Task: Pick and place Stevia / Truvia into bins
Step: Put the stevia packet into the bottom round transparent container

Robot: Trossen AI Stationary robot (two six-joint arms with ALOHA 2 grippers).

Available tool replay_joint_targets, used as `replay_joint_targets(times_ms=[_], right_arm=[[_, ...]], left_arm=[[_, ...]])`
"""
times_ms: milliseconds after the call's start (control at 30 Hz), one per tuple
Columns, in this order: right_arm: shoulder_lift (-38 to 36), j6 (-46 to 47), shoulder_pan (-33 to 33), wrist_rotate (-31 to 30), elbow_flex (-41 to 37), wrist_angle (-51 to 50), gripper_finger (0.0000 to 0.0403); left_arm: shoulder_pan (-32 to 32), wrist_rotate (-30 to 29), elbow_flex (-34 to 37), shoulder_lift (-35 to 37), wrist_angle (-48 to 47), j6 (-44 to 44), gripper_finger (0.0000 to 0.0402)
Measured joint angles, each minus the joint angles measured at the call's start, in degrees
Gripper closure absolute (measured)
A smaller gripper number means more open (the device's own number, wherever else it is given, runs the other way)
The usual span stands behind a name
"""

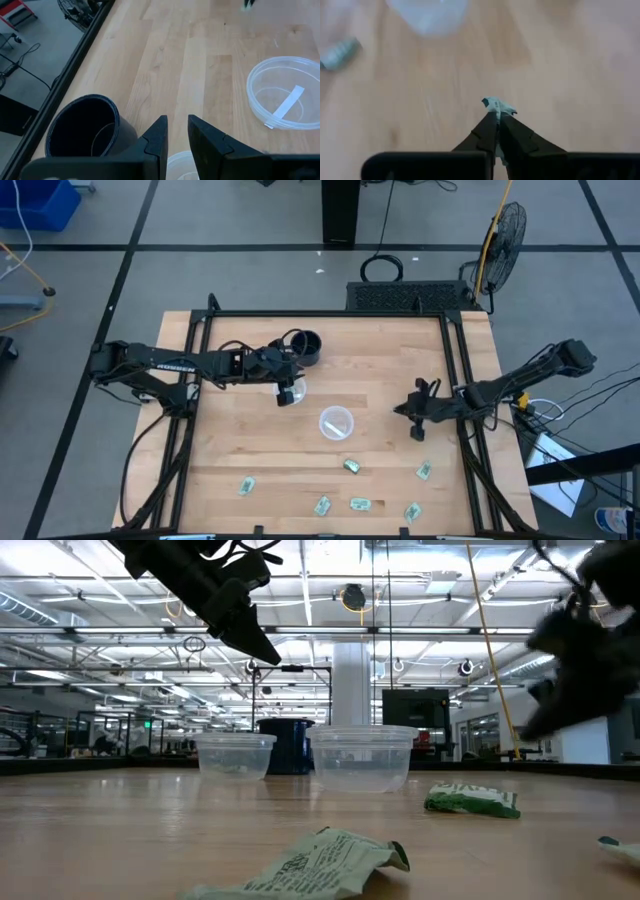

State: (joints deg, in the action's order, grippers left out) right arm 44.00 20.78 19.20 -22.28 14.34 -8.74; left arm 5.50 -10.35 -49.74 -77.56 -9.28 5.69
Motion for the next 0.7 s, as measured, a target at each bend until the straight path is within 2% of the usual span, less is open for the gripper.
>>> replay_joint_targets(times_ms=[133, 233, 500, 600, 700], right_arm=[[1.7, -10.7, 0.0, -1.8, 9.5, 0.2, 0.0399], [5.6, -17.0, 0.0, -1.7, 17.0, 0.6, 0.0398], [28.1, -29.6, -0.4, 1.5, 31.7, 0.7, 0.0397], [36.7, -30.2, -2.0, 1.1, 34.9, 1.9, 0.0397], [44.4, -29.4, -3.9, 1.6, 37.1, 8.5, 0.0397]], left_arm=[[0.0, 0.0, 0.0, 0.0, 0.0, 0.0, 0.0321], [0.0, 0.0, 0.0, 0.0, 0.0, -0.3, 0.0321], [0.0, -0.2, 0.0, 0.0, 0.9, -0.2, 0.0321], [0.0, -0.2, 0.0, 0.4, 0.9, -0.2, 0.0321], [0.0, -0.3, 0.0, 1.1, 1.7, -0.2, 0.0321]])
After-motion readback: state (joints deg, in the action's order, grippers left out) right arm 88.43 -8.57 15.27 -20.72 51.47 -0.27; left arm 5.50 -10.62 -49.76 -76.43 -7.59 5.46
